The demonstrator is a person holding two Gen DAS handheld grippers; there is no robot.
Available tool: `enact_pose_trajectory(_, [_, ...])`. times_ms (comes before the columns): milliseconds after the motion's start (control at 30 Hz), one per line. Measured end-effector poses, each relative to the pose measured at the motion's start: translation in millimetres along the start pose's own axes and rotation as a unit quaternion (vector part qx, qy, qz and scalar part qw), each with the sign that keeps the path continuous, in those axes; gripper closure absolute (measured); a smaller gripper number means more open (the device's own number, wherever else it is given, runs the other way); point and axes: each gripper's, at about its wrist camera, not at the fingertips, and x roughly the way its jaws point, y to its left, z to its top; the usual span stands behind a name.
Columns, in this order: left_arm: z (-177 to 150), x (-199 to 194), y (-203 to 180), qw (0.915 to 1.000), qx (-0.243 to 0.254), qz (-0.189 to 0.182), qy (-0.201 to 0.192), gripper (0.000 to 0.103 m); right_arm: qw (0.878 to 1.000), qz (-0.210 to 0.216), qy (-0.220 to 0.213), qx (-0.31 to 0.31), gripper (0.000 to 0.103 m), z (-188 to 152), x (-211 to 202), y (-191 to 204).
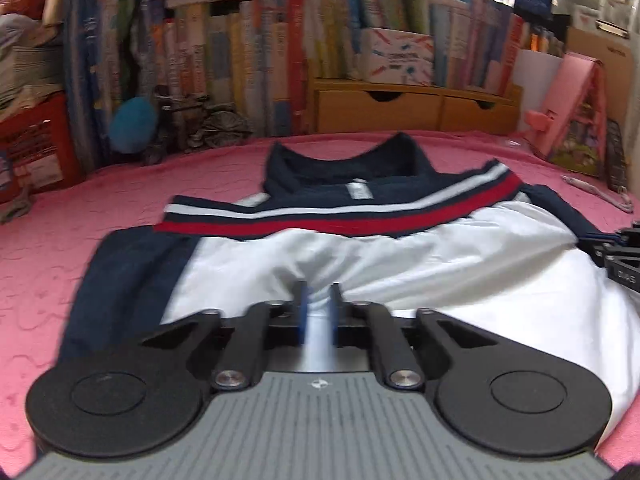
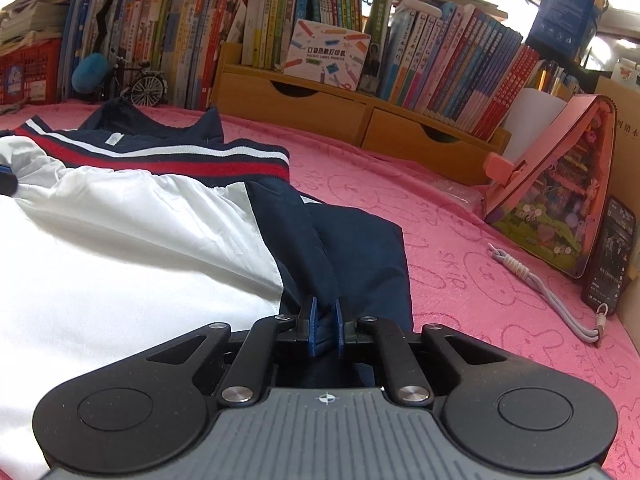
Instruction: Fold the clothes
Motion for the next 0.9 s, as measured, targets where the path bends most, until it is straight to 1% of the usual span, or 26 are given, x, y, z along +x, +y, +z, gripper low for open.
enact_pose_trajectory(33, [-3, -1, 11, 0.9998, -0.004, 0.019, 0.002, 0.101, 1.000, 0.002, 0.000, 0.003, 0.091, 0, 0, -1])
enact_pose_trajectory(100, [-9, -4, 33, 0.9983, -0.012, 0.056, 0.006, 0.094, 1.000, 0.010, -0.006, 0.017, 0.091, 2, -4, -3])
enact_pose_trajectory(167, [-15, -7, 55, 0.9953, -0.020, 0.094, 0.009, 0.097, 0.999, 0.020, -0.015, 0.036, 0.090, 5, -10, -5])
enact_pose_trajectory(233, [-20, -9, 73, 0.9913, -0.024, 0.129, 0.013, 0.096, 0.998, 0.031, -0.024, 0.055, 0.087, 8, -16, -8])
enact_pose_trajectory(267, [-21, -10, 69, 0.9904, -0.011, 0.137, 0.015, 0.096, 0.997, 0.036, -0.028, 0.064, 0.080, 10, -19, -9])
enact_pose_trajectory(300, [-22, -11, 64, 0.9893, 0.001, 0.145, 0.017, 0.096, 0.996, 0.041, -0.033, 0.074, 0.070, 12, -22, -11])
enact_pose_trajectory(367, [-24, -10, 52, 0.9843, 0.039, 0.171, 0.022, 0.096, 0.993, 0.051, -0.042, 0.093, 0.058, 15, -28, -13])
enact_pose_trajectory(467, [-27, -4, 30, 0.9706, 0.105, 0.214, 0.030, 0.097, 0.989, 0.066, -0.055, 0.121, 0.058, 19, -37, -17])
enact_pose_trajectory(533, [-27, 2, 23, 0.9648, 0.131, 0.226, 0.034, 0.101, 0.985, 0.082, -0.060, 0.137, 0.058, 24, -40, -18])
enact_pose_trajectory(567, [-27, 4, 22, 0.9638, 0.137, 0.226, 0.036, 0.103, 0.984, 0.111, -0.050, 0.132, 0.058, 32, -31, -13])
enact_pose_trajectory(600, [-27, 6, 21, 0.9632, 0.142, 0.225, 0.037, 0.103, 0.981, 0.140, -0.040, 0.128, 0.058, 40, -22, -8])
enact_pose_trajectory(700, [-29, 2, 24, 0.9664, 0.132, 0.217, 0.036, 0.103, 0.968, 0.224, -0.009, 0.113, 0.057, 64, 6, 8])
enact_pose_trajectory(733, [-28, 2, 26, 0.9682, 0.127, 0.213, 0.035, 0.103, 0.967, 0.229, 0.002, 0.107, 0.057, 71, 17, 13])
enact_pose_trajectory(767, [-26, 3, 28, 0.9697, 0.122, 0.209, 0.035, 0.103, 0.981, 0.169, 0.015, 0.098, 0.058, 73, 35, 14])
enact_pose_trajectory(800, [-24, 5, 30, 0.9711, 0.117, 0.205, 0.034, 0.103, 0.989, 0.114, 0.020, 0.090, 0.058, 74, 45, 17])
enact_pose_trajectory(867, [-22, 6, 31, 0.9726, 0.112, 0.201, 0.033, 0.103, 0.996, 0.035, -0.015, 0.076, 0.057, 69, 22, 27])
enact_pose_trajectory(900, [-22, 7, 31, 0.9729, 0.111, 0.200, 0.033, 0.103, 0.997, -0.005, -0.032, 0.069, 0.057, 66, 11, 32])
